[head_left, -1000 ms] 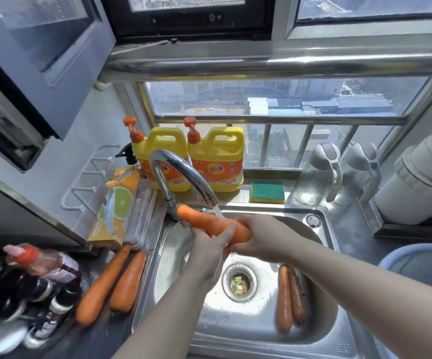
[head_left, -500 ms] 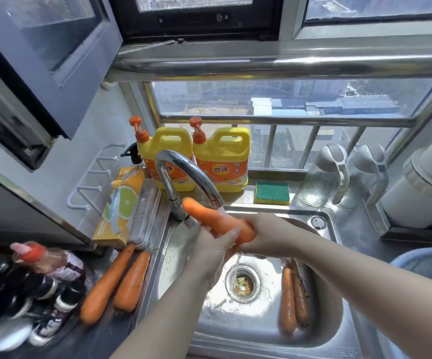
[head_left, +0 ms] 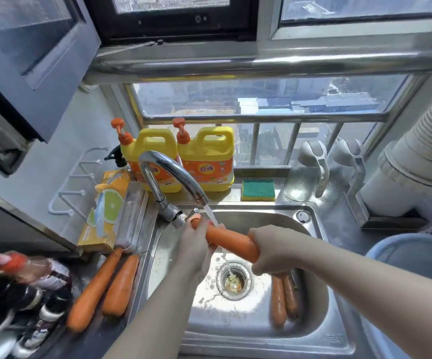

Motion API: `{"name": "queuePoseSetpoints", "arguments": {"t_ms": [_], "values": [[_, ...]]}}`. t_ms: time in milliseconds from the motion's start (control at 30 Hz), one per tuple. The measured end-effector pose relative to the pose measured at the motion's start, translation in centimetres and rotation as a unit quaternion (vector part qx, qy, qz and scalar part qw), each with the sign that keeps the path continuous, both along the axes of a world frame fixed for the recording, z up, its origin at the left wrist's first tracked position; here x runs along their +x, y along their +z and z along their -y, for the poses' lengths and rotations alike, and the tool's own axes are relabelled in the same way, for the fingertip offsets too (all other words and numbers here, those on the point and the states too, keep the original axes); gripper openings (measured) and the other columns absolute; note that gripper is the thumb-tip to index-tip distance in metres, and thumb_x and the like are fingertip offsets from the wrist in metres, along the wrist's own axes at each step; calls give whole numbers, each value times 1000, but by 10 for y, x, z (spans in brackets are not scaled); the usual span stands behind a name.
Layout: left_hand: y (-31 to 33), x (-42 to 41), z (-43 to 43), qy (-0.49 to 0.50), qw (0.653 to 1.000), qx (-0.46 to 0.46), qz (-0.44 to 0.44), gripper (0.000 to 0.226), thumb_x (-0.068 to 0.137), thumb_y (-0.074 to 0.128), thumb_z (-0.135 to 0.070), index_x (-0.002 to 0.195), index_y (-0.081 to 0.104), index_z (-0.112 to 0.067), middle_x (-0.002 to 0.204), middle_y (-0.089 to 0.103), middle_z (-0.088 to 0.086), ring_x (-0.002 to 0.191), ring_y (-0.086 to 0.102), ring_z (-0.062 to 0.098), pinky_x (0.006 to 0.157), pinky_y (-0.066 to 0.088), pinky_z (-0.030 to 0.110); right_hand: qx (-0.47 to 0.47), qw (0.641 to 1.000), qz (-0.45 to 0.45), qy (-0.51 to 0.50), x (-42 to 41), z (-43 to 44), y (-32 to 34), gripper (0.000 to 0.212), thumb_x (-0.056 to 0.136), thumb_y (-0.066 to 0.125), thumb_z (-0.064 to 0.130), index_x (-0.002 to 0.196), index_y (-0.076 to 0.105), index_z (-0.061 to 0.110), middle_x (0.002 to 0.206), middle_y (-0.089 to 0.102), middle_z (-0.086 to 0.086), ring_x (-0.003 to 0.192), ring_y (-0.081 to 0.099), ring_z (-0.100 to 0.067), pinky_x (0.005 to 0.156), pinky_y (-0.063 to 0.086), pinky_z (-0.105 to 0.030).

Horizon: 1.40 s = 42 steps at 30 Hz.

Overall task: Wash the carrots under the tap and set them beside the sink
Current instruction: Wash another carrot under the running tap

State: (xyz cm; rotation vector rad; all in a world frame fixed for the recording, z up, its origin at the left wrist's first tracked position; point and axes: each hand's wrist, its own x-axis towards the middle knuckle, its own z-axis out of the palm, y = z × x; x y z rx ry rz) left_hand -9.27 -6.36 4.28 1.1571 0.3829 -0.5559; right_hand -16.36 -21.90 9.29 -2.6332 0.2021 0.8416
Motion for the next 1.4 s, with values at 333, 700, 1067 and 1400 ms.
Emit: {"name": "queuePoseSetpoints", "arguments": {"t_ms": [333, 700, 1067, 1400], "values": [[8, -3, 4, -15, 998, 34, 57, 21, 107, 46, -16, 123, 51, -4, 112, 61, 19, 87, 72, 23, 67, 59, 33, 68, 997, -8, -23, -4, 4, 5, 31, 74, 76, 31, 96, 55, 26, 94, 64, 3, 83, 63, -17, 68, 49, -28], [12, -2, -6, -51, 994, -90, -20, 21, 106, 44, -13, 115, 55, 4, 121, 59, 23, 103, 67, 33, 79, 59, 42, 83, 995, -37, -36, -5, 12, 11, 23, 74, 76, 30, 87, 57, 27, 86, 65, 5, 78, 64, -15, 66, 51, -26], [4, -1, -9, -84, 995, -52, 14, 16, 100, 51, 1, 114, 58, 1, 126, 61, 22, 121, 61, 32, 96, 54, 42, 50, 998, -21, -30, -3, 11, 9, 27, 72, 75, 31, 89, 55, 27, 87, 65, 5, 77, 65, -14, 64, 51, -27], [5, 3, 1, 5, 991, 125, -37, 14, 105, 48, -21, 100, 53, -8, 111, 60, 23, 103, 64, 37, 67, 61, 43, -210, 946, 228, 92, -12, -5, -2, 28, 85, 59, 19, 101, 36, 22, 100, 63, 1, 88, 66, -27, 63, 34, -32]]}}
